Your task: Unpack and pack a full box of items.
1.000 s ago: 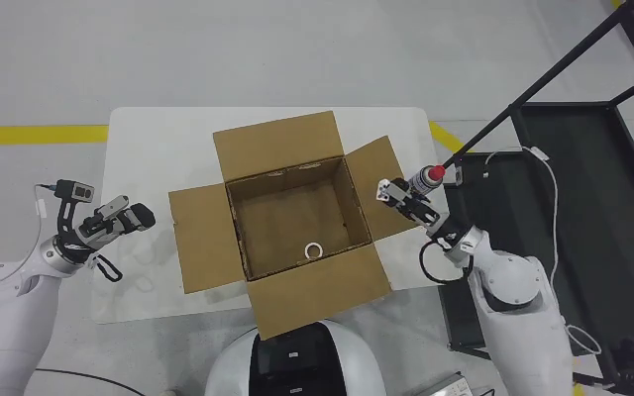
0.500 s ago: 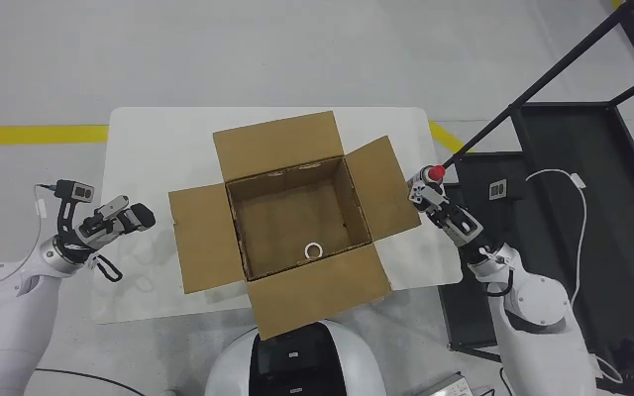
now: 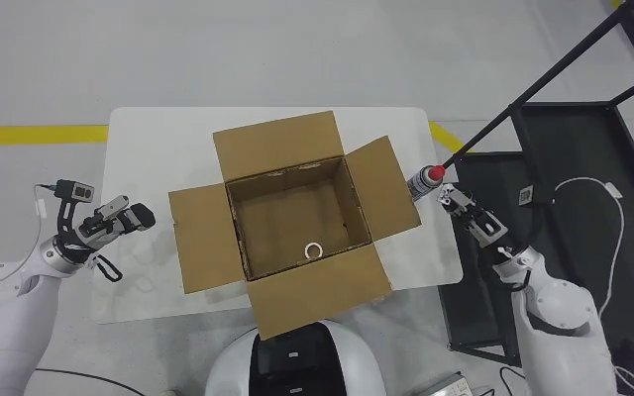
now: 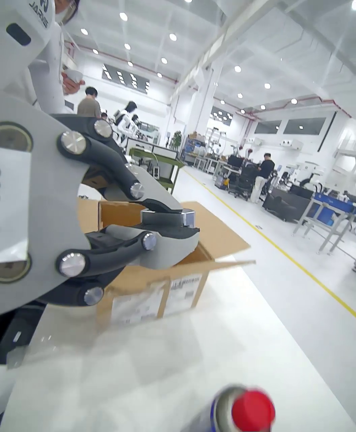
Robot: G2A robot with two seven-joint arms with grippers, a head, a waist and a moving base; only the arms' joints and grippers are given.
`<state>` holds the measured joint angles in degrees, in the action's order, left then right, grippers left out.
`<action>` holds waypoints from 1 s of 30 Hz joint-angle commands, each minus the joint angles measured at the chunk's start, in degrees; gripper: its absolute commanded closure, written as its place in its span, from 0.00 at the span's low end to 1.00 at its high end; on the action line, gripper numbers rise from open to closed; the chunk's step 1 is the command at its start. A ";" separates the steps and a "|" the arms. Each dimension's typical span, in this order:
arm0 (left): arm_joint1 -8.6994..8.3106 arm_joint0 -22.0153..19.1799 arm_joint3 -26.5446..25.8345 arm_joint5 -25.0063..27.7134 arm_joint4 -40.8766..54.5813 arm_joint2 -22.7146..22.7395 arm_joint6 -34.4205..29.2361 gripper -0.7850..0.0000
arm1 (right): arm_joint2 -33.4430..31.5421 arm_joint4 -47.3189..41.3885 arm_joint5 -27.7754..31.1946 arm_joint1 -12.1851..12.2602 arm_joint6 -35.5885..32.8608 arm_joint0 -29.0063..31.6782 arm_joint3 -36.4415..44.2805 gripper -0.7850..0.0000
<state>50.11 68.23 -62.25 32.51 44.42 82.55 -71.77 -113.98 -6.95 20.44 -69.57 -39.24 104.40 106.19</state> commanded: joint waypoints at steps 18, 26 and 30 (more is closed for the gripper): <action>0.00 0.00 0.00 0.00 0.00 0.00 0.00 0.00 | 10.27 32.61 0.75 -0.38 19.16 -6.11 -19.67 1.00; 0.00 0.00 0.00 0.00 0.00 0.00 0.00 0.00 | 14.02 36.59 -2.95 -0.52 20.82 -11.21 -26.31 1.00; 0.00 0.00 0.00 0.00 0.00 0.00 0.00 0.00 | 15.44 37.61 -3.05 -0.53 21.06 -13.06 -29.52 1.00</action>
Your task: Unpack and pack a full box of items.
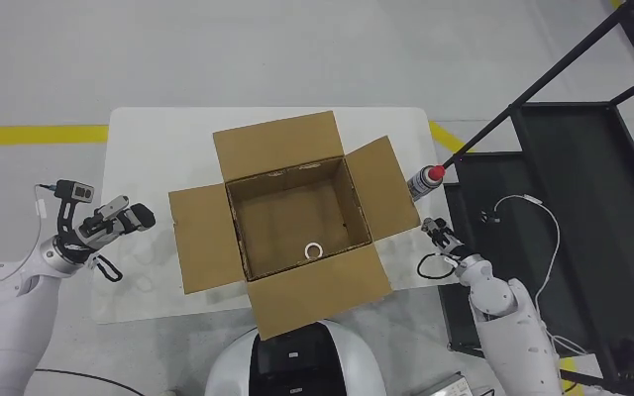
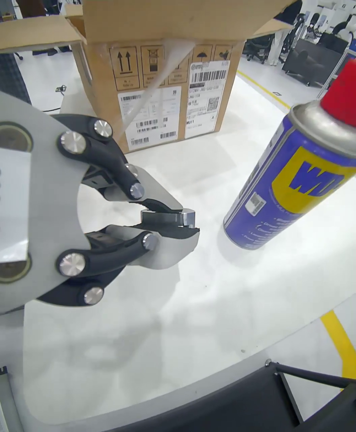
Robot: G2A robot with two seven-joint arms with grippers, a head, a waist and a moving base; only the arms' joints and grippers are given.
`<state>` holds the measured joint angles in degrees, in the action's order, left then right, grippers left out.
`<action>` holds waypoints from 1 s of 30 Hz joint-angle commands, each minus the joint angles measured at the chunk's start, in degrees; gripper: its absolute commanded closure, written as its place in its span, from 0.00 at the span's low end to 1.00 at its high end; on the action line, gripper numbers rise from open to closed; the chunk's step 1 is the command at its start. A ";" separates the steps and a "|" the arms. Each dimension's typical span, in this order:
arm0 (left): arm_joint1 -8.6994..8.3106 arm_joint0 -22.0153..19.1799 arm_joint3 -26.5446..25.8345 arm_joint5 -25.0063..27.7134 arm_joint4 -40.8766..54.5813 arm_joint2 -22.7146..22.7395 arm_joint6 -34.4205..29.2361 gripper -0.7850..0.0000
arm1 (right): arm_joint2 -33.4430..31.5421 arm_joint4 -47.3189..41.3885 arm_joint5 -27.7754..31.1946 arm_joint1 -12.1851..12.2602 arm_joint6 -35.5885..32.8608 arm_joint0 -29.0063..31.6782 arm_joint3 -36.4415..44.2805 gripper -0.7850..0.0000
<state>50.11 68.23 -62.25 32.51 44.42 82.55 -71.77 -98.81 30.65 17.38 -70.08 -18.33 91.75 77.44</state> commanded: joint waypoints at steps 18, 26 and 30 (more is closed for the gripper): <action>0.00 0.00 0.00 0.00 0.00 0.00 0.00 0.00 | 4.45 -1.47 -1.56 -0.41 1.63 -5.21 -8.24 0.40; 0.00 0.00 0.00 0.00 0.00 0.00 0.00 0.00 | 2.66 -5.00 -1.17 -0.12 1.33 -3.92 -5.90 0.00; 0.00 0.00 0.00 0.00 0.00 0.00 0.00 0.00 | -0.24 -10.30 1.34 0.16 0.62 -1.14 -1.38 0.00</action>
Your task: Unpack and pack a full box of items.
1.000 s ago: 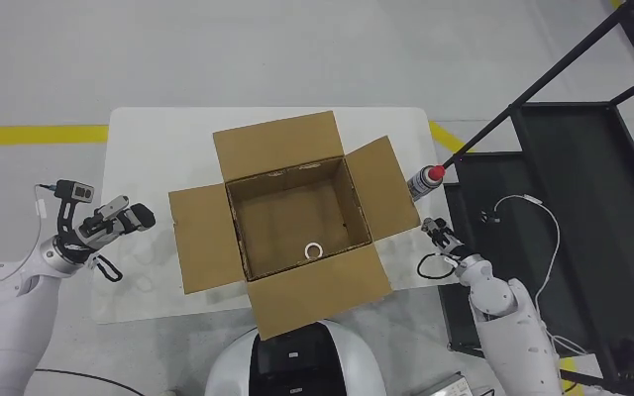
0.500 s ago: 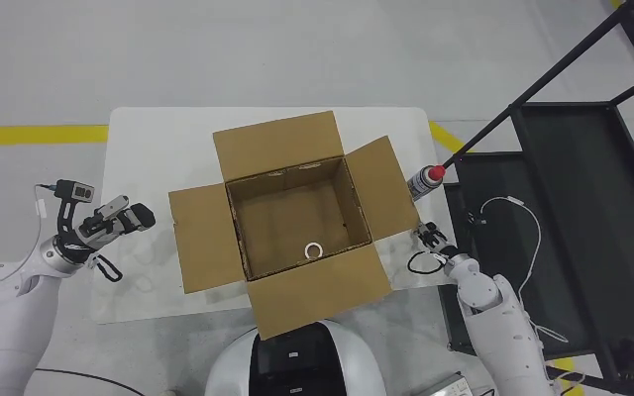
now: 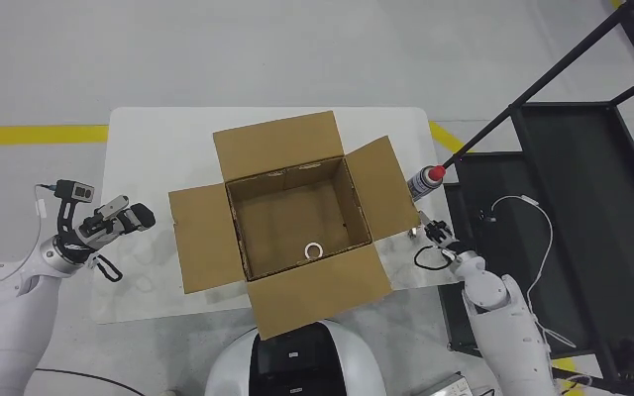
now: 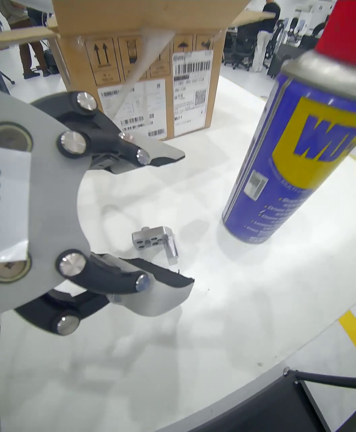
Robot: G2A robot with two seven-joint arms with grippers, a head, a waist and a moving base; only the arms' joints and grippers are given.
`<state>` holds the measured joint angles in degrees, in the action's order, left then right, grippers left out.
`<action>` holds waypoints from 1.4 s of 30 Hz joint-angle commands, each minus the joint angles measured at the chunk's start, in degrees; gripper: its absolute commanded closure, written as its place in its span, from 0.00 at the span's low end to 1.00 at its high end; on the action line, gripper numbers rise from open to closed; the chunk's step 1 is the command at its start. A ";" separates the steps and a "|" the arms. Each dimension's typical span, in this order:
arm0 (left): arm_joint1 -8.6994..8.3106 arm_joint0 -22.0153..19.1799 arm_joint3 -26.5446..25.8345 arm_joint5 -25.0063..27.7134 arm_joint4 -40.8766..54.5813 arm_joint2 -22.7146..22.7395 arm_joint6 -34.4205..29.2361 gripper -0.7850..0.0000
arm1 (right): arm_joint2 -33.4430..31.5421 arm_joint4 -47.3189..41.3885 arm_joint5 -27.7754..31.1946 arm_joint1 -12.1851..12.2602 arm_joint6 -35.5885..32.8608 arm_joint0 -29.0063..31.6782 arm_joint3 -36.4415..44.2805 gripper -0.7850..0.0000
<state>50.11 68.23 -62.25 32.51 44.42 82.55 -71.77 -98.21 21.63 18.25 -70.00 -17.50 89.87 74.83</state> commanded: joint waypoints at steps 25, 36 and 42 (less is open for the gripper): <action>0.00 0.00 0.00 0.00 0.00 0.00 0.00 0.00 | -4.09 -9.28 6.29 2.01 -14.82 8.88 39.59 0.00; 0.00 0.00 0.00 0.00 0.00 0.00 0.00 0.00 | -2.22 -8.23 5.17 1.91 -13.81 8.35 39.69 0.00; 0.00 0.00 0.00 0.00 0.00 0.00 0.00 0.00 | -2.07 -8.12 5.02 1.91 -13.88 8.39 39.63 0.00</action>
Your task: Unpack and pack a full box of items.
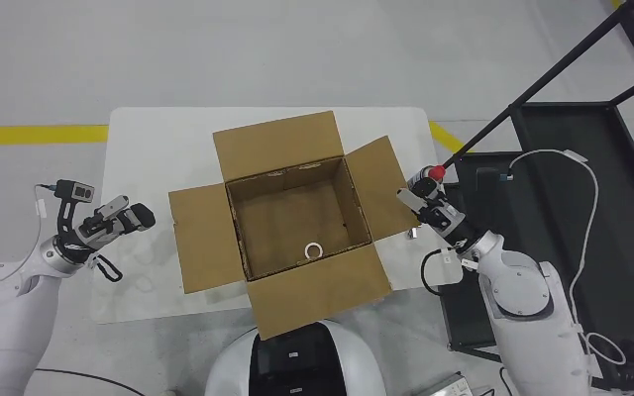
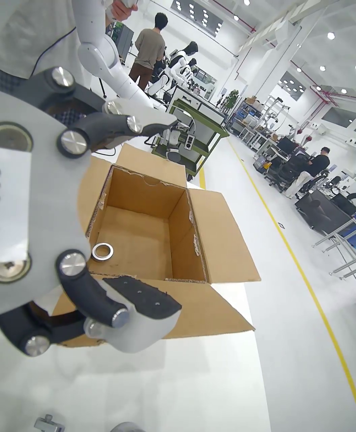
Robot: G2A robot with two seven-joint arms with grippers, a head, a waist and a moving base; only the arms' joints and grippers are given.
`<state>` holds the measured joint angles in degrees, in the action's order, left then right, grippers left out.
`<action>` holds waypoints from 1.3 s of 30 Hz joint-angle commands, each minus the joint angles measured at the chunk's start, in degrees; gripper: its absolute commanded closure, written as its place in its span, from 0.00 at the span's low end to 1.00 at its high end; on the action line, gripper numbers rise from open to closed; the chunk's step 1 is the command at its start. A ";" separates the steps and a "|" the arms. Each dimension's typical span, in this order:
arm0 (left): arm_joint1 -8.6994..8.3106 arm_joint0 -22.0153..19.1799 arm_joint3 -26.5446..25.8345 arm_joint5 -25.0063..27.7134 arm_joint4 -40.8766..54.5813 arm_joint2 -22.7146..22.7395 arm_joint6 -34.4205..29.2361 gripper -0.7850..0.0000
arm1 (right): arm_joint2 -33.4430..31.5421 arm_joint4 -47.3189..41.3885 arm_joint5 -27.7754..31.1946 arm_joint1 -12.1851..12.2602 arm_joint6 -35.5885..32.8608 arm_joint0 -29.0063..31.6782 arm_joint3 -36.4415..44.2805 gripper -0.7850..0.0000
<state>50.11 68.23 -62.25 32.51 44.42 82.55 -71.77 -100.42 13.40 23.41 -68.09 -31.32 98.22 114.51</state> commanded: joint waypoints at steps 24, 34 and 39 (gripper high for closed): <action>0.00 0.00 0.00 0.00 0.00 0.00 0.00 0.00 | 31.29 27.68 -15.82 -1.11 -15.59 -22.15 -9.81 0.00; 0.00 0.00 0.00 0.00 0.00 0.00 0.00 0.00 | 31.33 28.34 -15.91 -1.06 -15.94 -22.15 -10.04 0.00; 0.00 0.00 0.00 0.00 0.00 0.00 0.00 0.00 | 36.51 34.41 -16.34 -1.17 -30.19 -29.34 -10.47 0.00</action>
<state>50.11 68.23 -62.25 32.51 44.42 82.55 -71.77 -65.33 49.31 7.49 -69.03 -57.15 71.21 104.40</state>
